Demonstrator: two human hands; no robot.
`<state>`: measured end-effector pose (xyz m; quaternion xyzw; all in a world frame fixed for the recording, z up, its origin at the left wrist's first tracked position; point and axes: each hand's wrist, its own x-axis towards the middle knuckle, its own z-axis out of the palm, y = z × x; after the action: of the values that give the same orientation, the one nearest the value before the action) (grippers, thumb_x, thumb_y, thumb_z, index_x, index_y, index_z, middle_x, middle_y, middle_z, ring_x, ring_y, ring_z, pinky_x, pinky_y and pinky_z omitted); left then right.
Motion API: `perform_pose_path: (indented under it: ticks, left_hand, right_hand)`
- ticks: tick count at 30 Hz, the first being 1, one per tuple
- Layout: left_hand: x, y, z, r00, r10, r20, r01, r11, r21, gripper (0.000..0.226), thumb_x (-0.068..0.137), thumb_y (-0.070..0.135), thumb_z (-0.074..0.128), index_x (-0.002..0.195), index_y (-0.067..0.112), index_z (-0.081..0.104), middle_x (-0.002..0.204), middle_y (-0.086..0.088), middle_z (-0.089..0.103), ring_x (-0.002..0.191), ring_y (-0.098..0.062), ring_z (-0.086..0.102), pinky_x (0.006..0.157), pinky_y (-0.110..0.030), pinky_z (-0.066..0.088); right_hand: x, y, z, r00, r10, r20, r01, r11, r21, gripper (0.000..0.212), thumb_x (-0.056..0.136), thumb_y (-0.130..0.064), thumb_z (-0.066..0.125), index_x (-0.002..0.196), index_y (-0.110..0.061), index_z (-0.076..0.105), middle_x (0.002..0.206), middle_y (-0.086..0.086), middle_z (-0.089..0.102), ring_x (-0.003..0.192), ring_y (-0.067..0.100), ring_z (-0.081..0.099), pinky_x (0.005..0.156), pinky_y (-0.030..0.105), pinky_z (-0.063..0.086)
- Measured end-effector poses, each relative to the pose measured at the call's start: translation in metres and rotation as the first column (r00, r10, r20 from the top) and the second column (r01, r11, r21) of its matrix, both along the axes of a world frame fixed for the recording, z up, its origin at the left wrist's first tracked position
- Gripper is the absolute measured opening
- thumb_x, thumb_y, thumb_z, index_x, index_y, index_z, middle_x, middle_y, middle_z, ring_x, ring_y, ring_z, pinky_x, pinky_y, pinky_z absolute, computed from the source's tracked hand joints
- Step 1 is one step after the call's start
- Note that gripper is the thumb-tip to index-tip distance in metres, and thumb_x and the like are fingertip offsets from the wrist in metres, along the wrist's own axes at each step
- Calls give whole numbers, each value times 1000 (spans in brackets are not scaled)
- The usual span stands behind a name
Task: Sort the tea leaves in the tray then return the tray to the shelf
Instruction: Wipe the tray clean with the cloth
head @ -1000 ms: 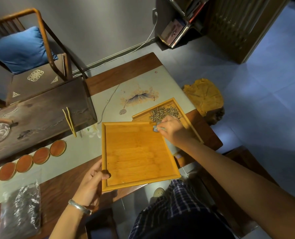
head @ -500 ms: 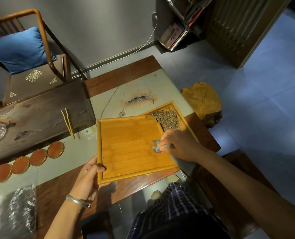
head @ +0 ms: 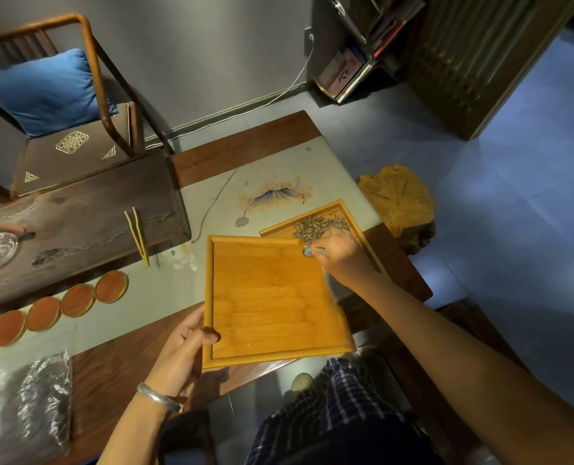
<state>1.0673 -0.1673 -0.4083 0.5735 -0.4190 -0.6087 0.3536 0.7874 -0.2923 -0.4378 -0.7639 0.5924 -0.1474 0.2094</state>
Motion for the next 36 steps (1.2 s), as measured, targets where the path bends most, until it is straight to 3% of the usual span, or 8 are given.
perform_pose_path:
  ticks: [4,8,12,15,23,28,32,36]
  left_hand:
    - [-1,-1,-1,999,12,-33,-12,1000,-8,48,71,4,50,118,14,57,105,1,73,95,-17,68,76,-22,53]
    - [-2,-4,-5,999,36,-41,-35,999,7,48,83,-15,38,121,10,55,105,-1,73,95,-17,68,74,-20,53]
    - [-6,-6,-4,997,42,-61,-42,999,-4,48,75,-3,55,121,11,56,107,-6,72,95,-19,68,76,-22,54]
    - [-6,-7,-3,996,38,-77,-41,999,-30,47,78,-6,50,122,11,57,105,-6,72,92,-19,68,77,-24,55]
    - [-4,-8,-6,991,60,-122,-62,998,-12,52,73,-1,57,123,12,57,109,-8,71,96,-21,68,76,-25,55]
    - [-5,-16,-6,994,70,-81,-73,996,-45,52,69,5,54,119,19,61,113,-2,69,106,-15,62,87,-23,49]
    - [-2,-14,-6,993,76,-91,-80,996,-44,51,70,1,59,119,15,59,107,-3,72,96,-16,67,78,-23,54]
    - [2,-10,-3,996,71,-51,-73,997,-36,48,82,-14,39,116,15,57,100,4,74,91,-12,69,72,-18,54]
  right_hand:
    - [16,9,19,982,0,188,13,997,-71,8,81,3,66,83,7,72,87,25,63,85,39,58,78,34,36]
    - [46,31,40,958,161,236,-132,982,-134,10,81,-8,70,88,-1,74,91,17,63,88,34,56,76,40,46]
    - [79,56,54,904,288,316,-248,955,-162,14,82,-12,69,93,-10,76,94,13,65,88,32,57,73,38,47]
    - [94,64,46,904,333,267,-319,943,-96,20,91,-17,60,104,-11,73,104,13,61,98,28,51,83,39,42]
    - [96,56,41,919,272,286,-261,962,-76,20,90,-15,61,105,-10,73,102,15,61,97,30,52,83,41,44]
    - [114,64,43,892,307,330,-279,951,-132,20,90,-18,60,105,-12,71,102,11,59,99,27,49,81,39,45]
    - [109,58,33,909,273,314,-251,962,-108,18,89,-16,61,102,-11,73,98,12,60,94,29,52,77,40,46]
    - [75,47,17,944,204,258,-193,979,-68,13,83,-12,67,92,-9,75,90,14,63,85,32,57,72,40,48]
